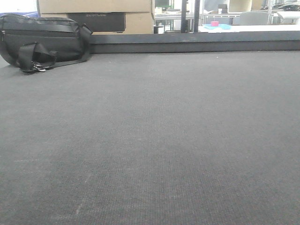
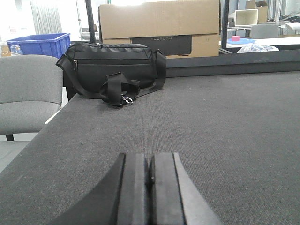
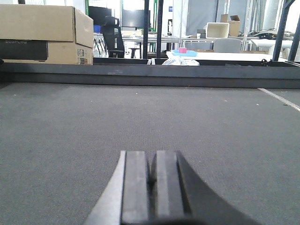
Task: Grab block from conveyor and place in blue bin
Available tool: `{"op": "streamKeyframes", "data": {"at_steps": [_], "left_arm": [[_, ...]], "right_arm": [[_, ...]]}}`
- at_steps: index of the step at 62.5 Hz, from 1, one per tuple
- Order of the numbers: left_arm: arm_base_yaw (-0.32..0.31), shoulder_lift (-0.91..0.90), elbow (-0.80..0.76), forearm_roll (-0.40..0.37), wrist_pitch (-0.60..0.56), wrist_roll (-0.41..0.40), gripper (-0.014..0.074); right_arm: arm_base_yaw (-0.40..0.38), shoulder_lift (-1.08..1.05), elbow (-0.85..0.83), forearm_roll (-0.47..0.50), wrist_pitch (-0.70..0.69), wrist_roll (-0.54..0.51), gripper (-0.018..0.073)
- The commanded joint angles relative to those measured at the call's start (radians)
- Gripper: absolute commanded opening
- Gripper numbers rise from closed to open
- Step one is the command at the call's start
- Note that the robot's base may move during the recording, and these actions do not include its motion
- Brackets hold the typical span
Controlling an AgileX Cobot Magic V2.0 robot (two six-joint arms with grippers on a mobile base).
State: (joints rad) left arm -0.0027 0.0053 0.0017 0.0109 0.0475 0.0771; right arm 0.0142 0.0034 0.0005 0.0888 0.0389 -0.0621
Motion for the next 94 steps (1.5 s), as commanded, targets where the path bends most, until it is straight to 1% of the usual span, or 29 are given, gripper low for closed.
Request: {"op": "streamKeyframes", "data": {"at_steps": [1, 60, 69, 73, 76, 79, 83, 86, 90, 94], "left_arm": [[-0.003, -0.005, -0.002, 0.0, -0.015, -0.002, -0.0111], [-0.003, -0.005, -0.002, 0.0, -0.02, -0.002, -0.0111], [-0.003, -0.005, -0.002, 0.0, -0.101, -0.002, -0.0111], [-0.003, -0.005, -0.002, -0.011, -0.111, -0.002, -0.0111], [-0.003, -0.005, -0.005, -0.011, -0.09, -0.002, -0.0111], [-0.003, -0.005, -0.034, -0.011, -0.053, -0.002, -0.0111], [-0.003, -0.005, -0.095, 0.005, 0.038, -0.002, -0.0111], [-0.003, -0.005, -0.158, 0.024, 0.148, -0.002, -0.0111], [-0.003, -0.005, -0.259, 0.047, 0.257, -0.002, -0.0111], [-0.003, 0.024, -0.337, 0.049, 0.31, -0.002, -0.0111]], "right_arm": [[-0.007, -0.003, -0.001, 0.003, -0.025, -0.008, -0.0167], [-0.007, -0.003, -0.001, 0.003, -0.025, -0.008, -0.0167], [-0.007, -0.003, -0.001, 0.003, -0.031, -0.008, -0.0167], [-0.007, -0.003, -0.001, 0.01, -0.059, -0.005, -0.0167], [-0.007, -0.003, -0.001, 0.028, -0.059, -0.005, -0.0167], [-0.005, -0.003, -0.001, 0.04, -0.022, -0.005, -0.0167], [-0.005, -0.003, -0.052, 0.055, 0.043, -0.005, -0.0167], [-0.005, -0.003, -0.109, 0.055, 0.095, -0.005, -0.0167], [-0.005, -0.003, -0.2, 0.055, 0.148, -0.005, -0.0167], [-0.005, 0.011, -0.28, 0.055, 0.223, -0.005, -0.0167]]}}
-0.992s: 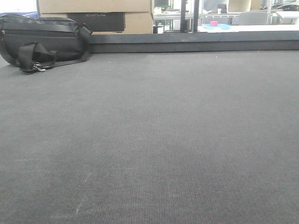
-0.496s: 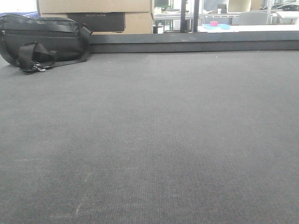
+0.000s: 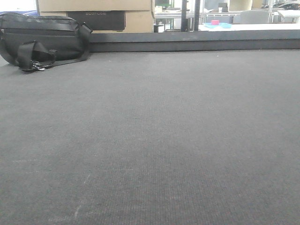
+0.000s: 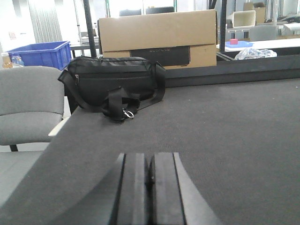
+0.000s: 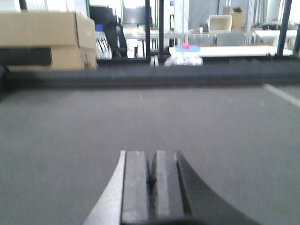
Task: Grab block from conveyor and place in blue bin
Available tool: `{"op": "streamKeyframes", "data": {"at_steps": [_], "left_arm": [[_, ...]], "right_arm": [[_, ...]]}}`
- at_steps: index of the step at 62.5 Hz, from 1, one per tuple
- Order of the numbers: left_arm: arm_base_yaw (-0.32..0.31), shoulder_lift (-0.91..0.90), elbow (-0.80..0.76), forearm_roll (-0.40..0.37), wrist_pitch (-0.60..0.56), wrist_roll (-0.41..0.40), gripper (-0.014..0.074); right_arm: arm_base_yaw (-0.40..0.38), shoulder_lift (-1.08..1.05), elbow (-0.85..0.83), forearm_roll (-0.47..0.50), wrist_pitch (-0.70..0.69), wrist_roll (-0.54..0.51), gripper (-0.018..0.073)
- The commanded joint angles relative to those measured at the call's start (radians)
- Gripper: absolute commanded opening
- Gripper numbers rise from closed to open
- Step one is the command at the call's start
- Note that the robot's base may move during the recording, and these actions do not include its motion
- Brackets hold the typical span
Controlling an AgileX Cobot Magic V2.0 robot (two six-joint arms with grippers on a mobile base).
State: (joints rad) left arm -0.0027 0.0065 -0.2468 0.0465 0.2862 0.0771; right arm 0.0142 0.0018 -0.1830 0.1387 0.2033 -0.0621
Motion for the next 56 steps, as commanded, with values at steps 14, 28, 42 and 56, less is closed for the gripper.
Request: {"op": "streamKeyframes", "data": {"at_steps": [14, 28, 42, 56], "left_arm": [[-0.003, 0.322, -0.401, -0.012, 0.349, -0.002, -0.0111], [-0.003, 0.739, -0.667, -0.118, 0.552, -0.002, -0.0111], [-0.003, 1.023, -0.789, -0.154, 0.543, -0.002, -0.0111], [-0.003, 1.172, -0.8, -0.157, 0.573, -0.002, -0.0111]], "right_arm": [[-0.005, 0.299, -0.419, 0.006, 0.442, -0.005, -0.0167], [-0.005, 0.74, -0.683, 0.006, 0.747, -0.005, -0.0167], [-0.005, 1.078, -0.817, 0.006, 0.861, -0.005, -0.0167], [-0.005, 1.296, -0.825, -0.002, 0.888, -0.005, -0.0167]]}}
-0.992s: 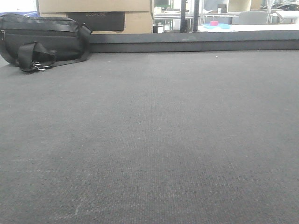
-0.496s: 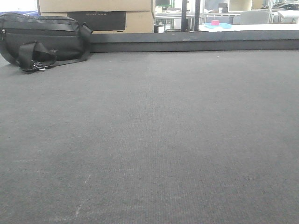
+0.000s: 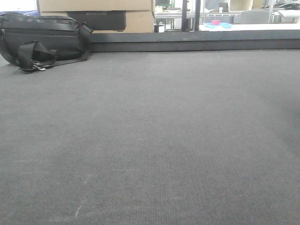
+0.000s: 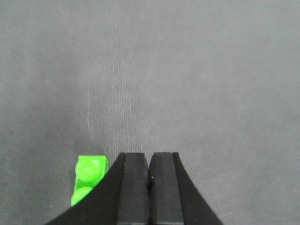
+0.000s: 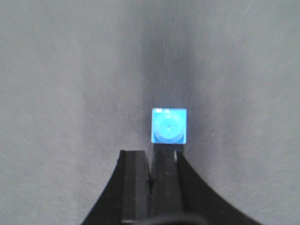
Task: Grab block from conveyor and place in blue bin
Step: 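Close the right gripper around the light-blue block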
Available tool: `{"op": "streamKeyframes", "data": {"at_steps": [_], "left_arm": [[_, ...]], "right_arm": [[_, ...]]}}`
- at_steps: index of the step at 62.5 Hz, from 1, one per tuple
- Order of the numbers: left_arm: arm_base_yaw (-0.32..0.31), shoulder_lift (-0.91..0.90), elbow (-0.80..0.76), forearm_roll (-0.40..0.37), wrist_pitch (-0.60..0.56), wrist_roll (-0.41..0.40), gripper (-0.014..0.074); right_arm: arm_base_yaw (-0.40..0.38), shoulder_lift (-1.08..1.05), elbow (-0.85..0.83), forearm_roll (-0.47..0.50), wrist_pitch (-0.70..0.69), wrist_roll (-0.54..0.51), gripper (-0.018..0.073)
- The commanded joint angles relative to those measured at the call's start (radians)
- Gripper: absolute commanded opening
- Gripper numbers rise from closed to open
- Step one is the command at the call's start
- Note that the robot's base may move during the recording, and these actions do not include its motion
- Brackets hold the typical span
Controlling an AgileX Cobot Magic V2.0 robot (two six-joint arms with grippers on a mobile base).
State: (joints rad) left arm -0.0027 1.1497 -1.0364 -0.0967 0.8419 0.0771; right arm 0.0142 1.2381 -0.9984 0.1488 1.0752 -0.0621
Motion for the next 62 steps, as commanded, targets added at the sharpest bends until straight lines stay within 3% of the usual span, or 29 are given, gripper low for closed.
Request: {"op": "streamKeyframes", "data": {"at_steps": [1, 13, 26, 32, 44, 62], "left_arm": [[-0.003, 0.035, -0.011, -0.013, 0.019, -0.002, -0.0111], [-0.003, 0.072, -0.011, -0.013, 0.026, -0.002, -0.0111], [-0.003, 0.072, -0.011, -0.013, 0.026, -0.002, -0.0111], [-0.003, 0.072, -0.011, -0.013, 0.026, -0.002, -0.0111], [-0.003, 0.072, -0.011, -0.013, 0.026, -0.002, -0.0111], [-0.003, 0.072, -0.011, -0.015, 0.026, -0.002, -0.0111]], "right_arm": [[-0.005, 0.069, -0.009, -0.013, 0.012, -0.005, -0.0167], [-0.005, 0.158, -0.009, -0.033, 0.005, -0.005, -0.0115], [-0.005, 0.188, -0.009, -0.039, -0.006, -0.005, 0.027], [-0.005, 0.188, -0.009, -0.059, -0.028, -0.005, 0.0397], [-0.005, 0.188, 0.001, -0.112, -0.118, 0.046, 0.0383], [-0.005, 0.188, 0.017, -0.089, -0.146, 0.053, 0.033]]}}
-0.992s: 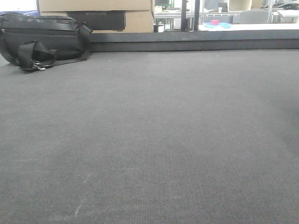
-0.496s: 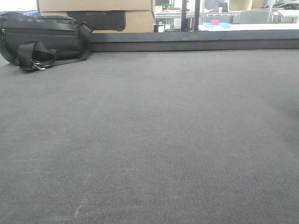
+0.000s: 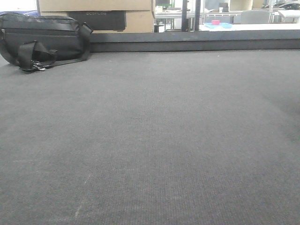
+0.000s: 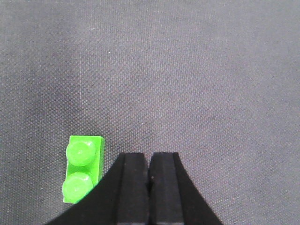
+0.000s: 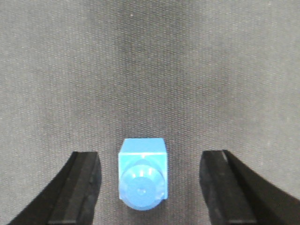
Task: Grab block from conveyor and place in blue bin
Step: 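Close the right gripper around the light-blue block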
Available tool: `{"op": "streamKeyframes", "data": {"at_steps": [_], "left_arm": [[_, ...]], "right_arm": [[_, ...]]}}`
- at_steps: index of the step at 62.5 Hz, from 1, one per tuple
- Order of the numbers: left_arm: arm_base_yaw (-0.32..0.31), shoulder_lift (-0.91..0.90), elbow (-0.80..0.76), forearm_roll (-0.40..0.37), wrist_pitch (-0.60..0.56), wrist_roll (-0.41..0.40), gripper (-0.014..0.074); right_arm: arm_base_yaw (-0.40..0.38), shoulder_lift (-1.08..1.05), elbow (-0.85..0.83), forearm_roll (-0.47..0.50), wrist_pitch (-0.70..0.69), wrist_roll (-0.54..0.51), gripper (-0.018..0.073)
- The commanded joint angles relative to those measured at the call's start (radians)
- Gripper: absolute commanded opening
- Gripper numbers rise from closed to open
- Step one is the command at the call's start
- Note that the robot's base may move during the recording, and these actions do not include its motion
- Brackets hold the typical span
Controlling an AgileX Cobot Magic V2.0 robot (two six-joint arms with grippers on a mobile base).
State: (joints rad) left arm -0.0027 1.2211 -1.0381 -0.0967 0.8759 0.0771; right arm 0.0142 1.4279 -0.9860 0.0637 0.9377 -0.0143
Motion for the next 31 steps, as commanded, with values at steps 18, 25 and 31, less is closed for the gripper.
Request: {"op": "streamKeyframes", "data": {"at_steps": [18, 25, 31], "left_arm": [[-0.003, 0.0, -0.009, -0.015, -0.008, -0.002, -0.0111], [-0.003, 0.0, -0.009, -0.015, -0.008, -0.002, -0.0111], [-0.003, 0.0, -0.009, -0.015, -0.008, -0.002, -0.0111]], "right_arm": [[-0.005, 0.063, 0.065, -0.001, -0.031, 0.005, 0.033], [-0.005, 0.099, 0.065, 0.016, -0.033, 0.005, 0.033], [-0.005, 0.123, 0.065, 0.02, -0.033, 0.005, 0.033]]}}
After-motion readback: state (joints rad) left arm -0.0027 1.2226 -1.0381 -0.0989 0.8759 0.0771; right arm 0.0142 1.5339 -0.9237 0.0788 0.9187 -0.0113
